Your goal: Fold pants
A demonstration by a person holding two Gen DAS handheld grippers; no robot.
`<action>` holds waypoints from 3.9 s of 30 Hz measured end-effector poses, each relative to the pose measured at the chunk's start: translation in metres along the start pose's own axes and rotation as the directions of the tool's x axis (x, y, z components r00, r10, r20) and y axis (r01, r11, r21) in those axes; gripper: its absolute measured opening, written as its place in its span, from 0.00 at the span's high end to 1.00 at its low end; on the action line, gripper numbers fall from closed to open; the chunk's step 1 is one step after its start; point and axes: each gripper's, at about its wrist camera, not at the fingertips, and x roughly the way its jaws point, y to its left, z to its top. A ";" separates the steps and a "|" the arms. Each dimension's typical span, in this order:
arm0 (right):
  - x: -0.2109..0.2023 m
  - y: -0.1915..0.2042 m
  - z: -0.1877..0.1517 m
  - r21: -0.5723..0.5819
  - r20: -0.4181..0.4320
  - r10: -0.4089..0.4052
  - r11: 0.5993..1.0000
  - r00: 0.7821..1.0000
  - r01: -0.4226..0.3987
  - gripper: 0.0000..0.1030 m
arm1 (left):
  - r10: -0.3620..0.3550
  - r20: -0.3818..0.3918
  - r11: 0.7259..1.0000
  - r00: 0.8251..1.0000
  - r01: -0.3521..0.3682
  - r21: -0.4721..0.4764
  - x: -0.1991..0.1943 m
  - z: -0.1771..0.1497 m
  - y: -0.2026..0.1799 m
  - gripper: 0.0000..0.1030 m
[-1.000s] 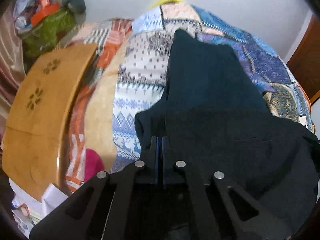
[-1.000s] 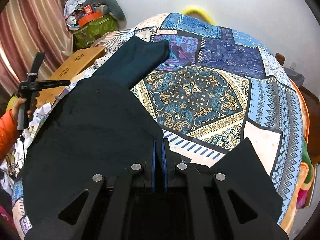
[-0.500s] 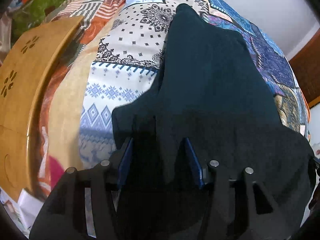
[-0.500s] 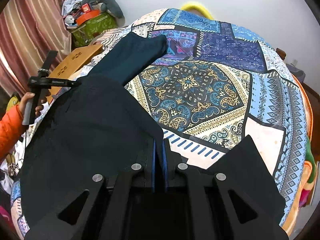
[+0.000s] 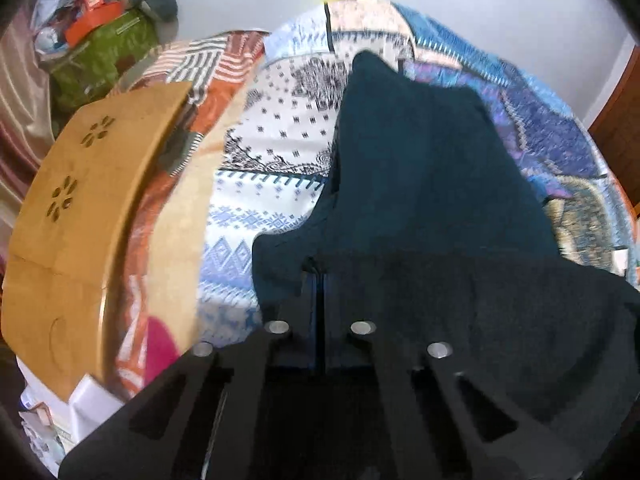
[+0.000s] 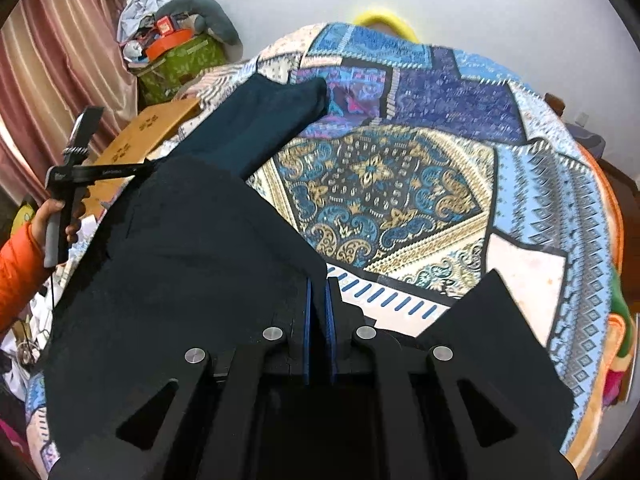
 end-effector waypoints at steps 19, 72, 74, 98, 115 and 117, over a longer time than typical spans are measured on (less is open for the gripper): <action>-0.100 0.083 -0.051 -0.110 0.129 0.036 0.994 0.991 -0.022 0.95 | -0.032 0.205 0.999 0.978 0.034 -0.006 -0.208 -0.117 0.031 0.99; 0.021 -0.042 -0.047 0.166 -0.140 -0.144 0.972 0.980 0.167 0.74 | -0.086 -0.029 0.950 0.996 0.091 0.299 -0.099 -0.104 -0.140 0.30; 0.021 -0.044 -0.047 0.171 -0.138 -0.139 0.972 0.981 0.162 0.88 | -0.086 -0.053 0.942 0.995 0.098 0.320 -0.093 -0.108 -0.149 0.30; -0.197 -0.073 -0.083 0.195 0.246 -0.228 0.964 0.942 0.183 0.96 | -0.108 -0.163 0.807 0.981 0.182 0.562 -0.123 -0.159 -0.301 0.23; -0.139 -0.141 -0.224 0.459 -0.089 -0.258 0.846 0.962 0.270 0.96 | -0.155 -0.189 0.792 0.970 0.236 0.563 -0.107 -0.187 -0.355 0.12; -0.153 -0.134 -0.211 0.441 -0.058 -0.278 0.855 0.959 0.274 0.96 | -0.172 -0.195 0.798 0.966 0.252 0.548 -0.110 -0.185 -0.351 0.12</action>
